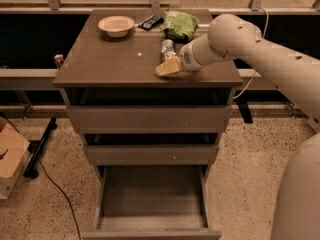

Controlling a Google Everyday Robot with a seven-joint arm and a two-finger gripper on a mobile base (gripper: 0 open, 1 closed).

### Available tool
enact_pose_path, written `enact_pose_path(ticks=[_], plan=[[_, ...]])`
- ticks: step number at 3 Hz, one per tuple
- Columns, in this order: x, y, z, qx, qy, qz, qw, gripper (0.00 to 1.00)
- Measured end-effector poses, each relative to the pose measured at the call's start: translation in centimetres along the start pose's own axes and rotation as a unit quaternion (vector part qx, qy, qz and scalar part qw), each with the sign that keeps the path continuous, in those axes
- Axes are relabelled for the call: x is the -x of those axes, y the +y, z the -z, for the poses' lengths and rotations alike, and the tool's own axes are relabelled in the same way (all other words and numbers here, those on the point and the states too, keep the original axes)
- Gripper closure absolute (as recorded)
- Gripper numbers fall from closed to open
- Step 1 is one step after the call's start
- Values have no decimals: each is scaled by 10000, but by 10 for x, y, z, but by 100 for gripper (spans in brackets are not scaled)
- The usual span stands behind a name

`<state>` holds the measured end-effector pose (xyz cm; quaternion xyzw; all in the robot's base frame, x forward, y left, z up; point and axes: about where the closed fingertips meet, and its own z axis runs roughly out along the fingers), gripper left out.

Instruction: Place redbull can into bottom drawer

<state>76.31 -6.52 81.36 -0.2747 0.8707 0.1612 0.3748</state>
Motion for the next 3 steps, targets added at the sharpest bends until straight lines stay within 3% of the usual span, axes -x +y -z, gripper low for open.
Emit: enact_pose_path(ticks=[1, 2, 3], plan=[[3, 0, 3, 0, 0, 0, 10000, 66], [6, 1, 6, 0, 0, 0, 10000, 96], [8, 1, 7, -1, -1, 1, 10000, 100]])
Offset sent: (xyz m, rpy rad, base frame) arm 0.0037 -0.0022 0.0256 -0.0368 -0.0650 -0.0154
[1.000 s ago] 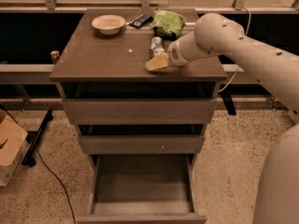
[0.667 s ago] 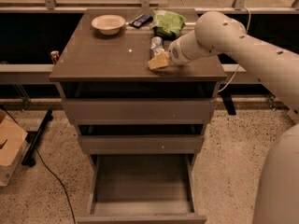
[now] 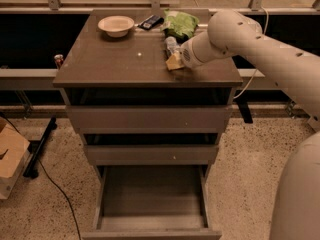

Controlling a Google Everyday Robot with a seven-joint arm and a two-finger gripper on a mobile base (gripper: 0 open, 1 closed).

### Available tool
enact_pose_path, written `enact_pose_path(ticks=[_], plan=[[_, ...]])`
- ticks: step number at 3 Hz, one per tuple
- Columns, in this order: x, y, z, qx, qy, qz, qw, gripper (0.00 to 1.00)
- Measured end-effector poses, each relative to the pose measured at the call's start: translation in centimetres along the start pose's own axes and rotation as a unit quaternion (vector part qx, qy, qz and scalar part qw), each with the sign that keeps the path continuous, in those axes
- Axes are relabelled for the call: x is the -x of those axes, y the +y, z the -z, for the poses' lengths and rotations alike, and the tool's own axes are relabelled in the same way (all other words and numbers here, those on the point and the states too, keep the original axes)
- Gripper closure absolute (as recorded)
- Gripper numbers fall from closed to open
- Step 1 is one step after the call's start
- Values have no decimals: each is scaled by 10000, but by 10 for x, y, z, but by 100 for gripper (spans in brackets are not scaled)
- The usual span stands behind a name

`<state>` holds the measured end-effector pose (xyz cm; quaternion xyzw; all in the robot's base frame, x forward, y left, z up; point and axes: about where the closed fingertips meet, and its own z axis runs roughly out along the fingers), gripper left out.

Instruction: Place redbull can into bottom drawer

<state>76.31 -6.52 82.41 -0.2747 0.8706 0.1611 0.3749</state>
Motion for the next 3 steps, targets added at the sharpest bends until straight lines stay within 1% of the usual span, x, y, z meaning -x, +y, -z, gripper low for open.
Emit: enact_pose_path(ticks=[1, 2, 3], plan=[[3, 1, 3, 0, -26, 32, 10000, 100], [43, 13, 52, 8, -488, 602, 9970, 100], [95, 32, 132, 106, -1183, 1398, 9830, 100]])
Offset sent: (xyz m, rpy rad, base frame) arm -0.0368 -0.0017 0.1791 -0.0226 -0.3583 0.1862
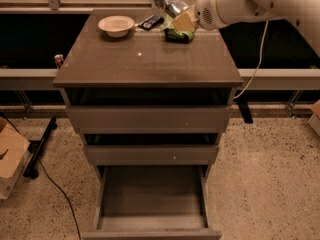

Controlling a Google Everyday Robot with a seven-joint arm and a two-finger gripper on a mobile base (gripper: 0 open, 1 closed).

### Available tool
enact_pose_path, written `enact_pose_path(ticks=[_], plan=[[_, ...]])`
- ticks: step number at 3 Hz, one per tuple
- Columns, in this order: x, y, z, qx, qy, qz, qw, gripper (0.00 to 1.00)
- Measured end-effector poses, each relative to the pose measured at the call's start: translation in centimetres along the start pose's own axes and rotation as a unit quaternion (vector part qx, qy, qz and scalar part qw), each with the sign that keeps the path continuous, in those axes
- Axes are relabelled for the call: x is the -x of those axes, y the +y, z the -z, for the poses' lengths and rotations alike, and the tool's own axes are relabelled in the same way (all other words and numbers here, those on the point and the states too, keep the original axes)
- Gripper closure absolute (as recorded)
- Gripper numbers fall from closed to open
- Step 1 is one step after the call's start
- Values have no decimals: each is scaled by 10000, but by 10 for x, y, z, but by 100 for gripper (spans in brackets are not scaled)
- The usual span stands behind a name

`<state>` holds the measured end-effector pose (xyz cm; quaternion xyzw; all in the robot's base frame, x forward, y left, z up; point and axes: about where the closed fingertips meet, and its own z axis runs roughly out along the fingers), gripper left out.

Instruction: Place redbull can into bottom drawer

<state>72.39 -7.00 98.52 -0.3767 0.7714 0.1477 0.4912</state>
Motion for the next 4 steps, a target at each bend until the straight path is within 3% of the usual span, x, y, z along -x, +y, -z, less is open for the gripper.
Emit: enact_pose_path(ticks=[1, 2, 3, 4], plan=[[27, 5, 36, 119, -248, 435, 9987, 100], [1, 26, 48, 504, 93, 441, 9977, 100], [-64, 68, 62, 1002, 831, 173, 9913, 100], [-110, 95, 79, 1227, 1364, -104, 9830, 100]])
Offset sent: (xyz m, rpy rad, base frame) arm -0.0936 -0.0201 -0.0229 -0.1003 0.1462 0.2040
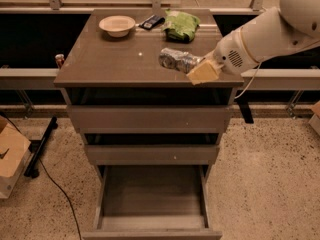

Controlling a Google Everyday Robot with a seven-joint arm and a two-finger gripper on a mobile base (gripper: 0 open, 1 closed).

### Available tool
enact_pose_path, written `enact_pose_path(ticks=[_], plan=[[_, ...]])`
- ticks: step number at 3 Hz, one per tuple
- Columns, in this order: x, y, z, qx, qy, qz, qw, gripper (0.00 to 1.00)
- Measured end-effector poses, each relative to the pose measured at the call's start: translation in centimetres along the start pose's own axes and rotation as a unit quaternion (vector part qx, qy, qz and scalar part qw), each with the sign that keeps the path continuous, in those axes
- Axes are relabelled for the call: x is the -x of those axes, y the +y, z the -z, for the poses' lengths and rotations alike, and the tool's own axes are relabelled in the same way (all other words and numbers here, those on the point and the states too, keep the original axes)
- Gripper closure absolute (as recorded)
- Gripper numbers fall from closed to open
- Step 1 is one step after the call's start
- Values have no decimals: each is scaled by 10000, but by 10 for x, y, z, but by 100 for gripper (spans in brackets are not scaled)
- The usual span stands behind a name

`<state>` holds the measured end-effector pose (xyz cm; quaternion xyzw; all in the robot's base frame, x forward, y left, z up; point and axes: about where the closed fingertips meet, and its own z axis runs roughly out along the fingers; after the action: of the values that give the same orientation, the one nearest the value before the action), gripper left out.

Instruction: Place redbull can into bottom drawer

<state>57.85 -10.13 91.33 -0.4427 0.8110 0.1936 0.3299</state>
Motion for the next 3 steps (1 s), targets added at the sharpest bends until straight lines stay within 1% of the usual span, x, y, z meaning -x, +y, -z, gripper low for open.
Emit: enact_pose_path(ticks=[1, 2, 3], plan=[[-51, 33, 3, 208, 536, -425, 9974, 100], [-102, 64, -6, 400, 1040, -818, 9904, 100], [-171, 102, -44, 691, 1639, -1288, 9756, 100]])
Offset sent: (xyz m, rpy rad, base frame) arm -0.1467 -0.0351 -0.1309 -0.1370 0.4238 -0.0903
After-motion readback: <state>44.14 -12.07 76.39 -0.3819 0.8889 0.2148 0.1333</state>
